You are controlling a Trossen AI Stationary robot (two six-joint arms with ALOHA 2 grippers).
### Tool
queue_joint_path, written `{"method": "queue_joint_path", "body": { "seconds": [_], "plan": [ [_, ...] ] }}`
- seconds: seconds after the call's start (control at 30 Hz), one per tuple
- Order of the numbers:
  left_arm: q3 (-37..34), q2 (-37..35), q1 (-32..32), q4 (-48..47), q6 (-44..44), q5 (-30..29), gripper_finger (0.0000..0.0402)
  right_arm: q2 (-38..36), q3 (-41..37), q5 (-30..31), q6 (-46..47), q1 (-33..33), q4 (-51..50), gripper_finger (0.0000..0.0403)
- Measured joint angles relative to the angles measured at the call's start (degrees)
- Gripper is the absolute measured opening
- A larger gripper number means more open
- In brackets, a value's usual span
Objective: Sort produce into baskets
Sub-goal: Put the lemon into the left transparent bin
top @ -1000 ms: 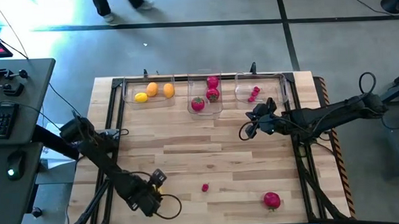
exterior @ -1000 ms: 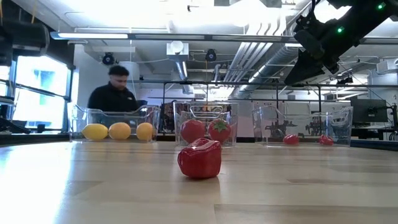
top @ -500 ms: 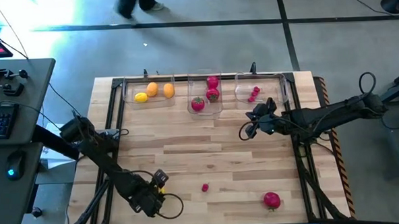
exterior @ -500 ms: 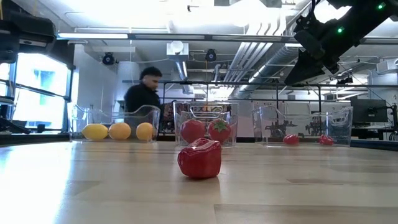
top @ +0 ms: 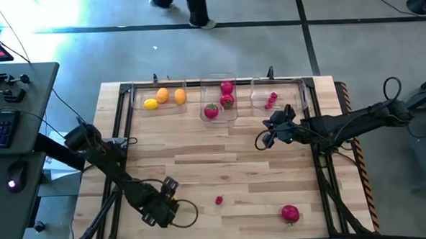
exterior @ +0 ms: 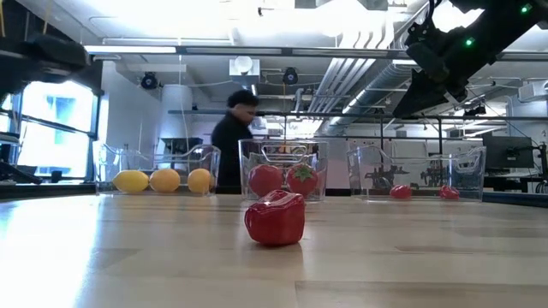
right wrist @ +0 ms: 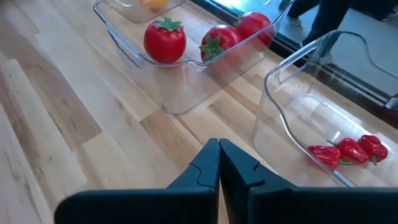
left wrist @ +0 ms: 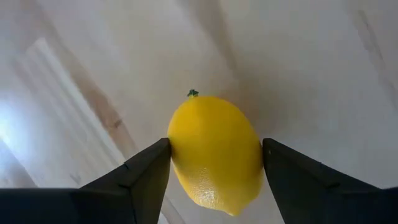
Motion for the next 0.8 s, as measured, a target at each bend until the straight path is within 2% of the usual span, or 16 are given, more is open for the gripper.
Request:
{"method": "queue_joint_path", "body": {
  "seconds": [0.33, 0.6, 0.7, 0.8],
  "plan": [
    [-0.1, 0.1, 3.9, -0.2, -6.5, 4.3, 0.0263, 0.0, 0.0, -0.7, 0.0, 0.0, 0.0, 0.0],
    [-0.1, 0.1, 5.8, -0.1, -6.7, 2.3, 0.0264, 0.1, 0.0, -0.9, 0.0, 0.0, 0.0, 0.0],
    [-0.2, 0.1, 6.5, 0.8, -6.6, 0.4, 0.0264, 1.3, 0.0, -0.8, 0.0, 0.0, 0.1, 0.0],
    [-1.7, 0.1, 7.2, 3.9, -6.4, 1.3, 0.0264, 3.7, 0.0, -0.9, 0.1, 0.0, 1.0, 0.0]
  ]
}}
